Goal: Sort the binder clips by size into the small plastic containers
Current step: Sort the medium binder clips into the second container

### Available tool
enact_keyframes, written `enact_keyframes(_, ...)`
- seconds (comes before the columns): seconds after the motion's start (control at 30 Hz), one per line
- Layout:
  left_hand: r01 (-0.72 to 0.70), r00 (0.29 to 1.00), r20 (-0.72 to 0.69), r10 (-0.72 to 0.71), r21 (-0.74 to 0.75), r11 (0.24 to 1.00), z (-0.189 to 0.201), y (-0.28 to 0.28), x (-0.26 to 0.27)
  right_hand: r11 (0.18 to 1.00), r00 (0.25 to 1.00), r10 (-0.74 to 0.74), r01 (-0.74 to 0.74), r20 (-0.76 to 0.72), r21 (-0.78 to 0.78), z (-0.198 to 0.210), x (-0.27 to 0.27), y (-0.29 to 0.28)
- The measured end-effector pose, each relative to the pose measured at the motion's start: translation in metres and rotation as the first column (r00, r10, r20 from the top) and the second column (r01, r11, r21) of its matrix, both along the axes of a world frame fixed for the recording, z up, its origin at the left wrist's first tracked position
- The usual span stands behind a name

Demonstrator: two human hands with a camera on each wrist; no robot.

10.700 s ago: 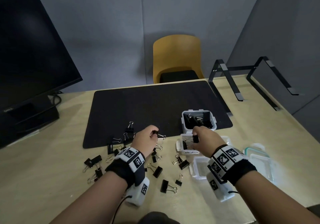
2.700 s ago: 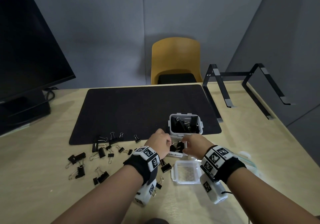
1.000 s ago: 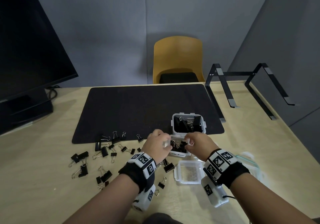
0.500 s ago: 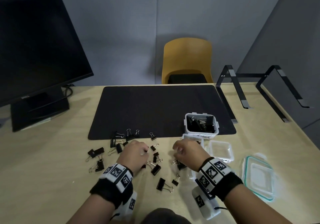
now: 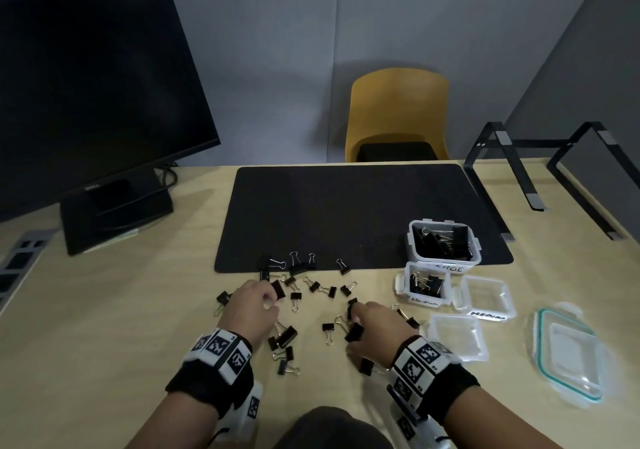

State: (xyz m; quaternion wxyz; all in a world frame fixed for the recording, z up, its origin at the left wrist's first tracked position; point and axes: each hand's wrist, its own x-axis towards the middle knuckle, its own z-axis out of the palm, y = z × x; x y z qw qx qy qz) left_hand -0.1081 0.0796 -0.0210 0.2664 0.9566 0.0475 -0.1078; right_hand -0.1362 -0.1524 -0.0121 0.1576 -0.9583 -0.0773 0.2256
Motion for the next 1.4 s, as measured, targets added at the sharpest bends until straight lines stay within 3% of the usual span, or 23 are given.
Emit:
enact_keyframes(0.27,-0.138,0.989,0.039,0.141,-0.084,0.987,-0.003,0.014,0.015,0.996,0.997,-0.071,0.071,0.003,0.052,-0.005,0.005,0.004)
enact_keyframes(0.53,-0.064,0.997,-0.039,0.064,0.013,0.998,-0.012,0.017,0.043,0.984,0.99,-0.144,0.142,0.007,0.108,-0.002,0.009,0.002)
enact_keyframes(0.77,0.03,0.999,-0.028,-0.028,0.063,0.998,-0.013,0.017,0.051,0.976,0.985,-0.17,0.164,0.032,0.145,0.0,0.012,0.0)
enact_keyframes(1.1,0.06,0.998,-0.03,-0.056,0.152,0.987,-0.007,0.015,0.047,0.964,0.972,-0.207,0.184,0.109,0.191,0.011,0.013,-0.007)
enact_keyframes(1.4,0.051,0.996,0.078,-0.052,0.024,0.998,0.017,-0.009,0.038,0.931,0.934,-0.308,0.256,0.181,0.26,0.028,0.014,-0.035)
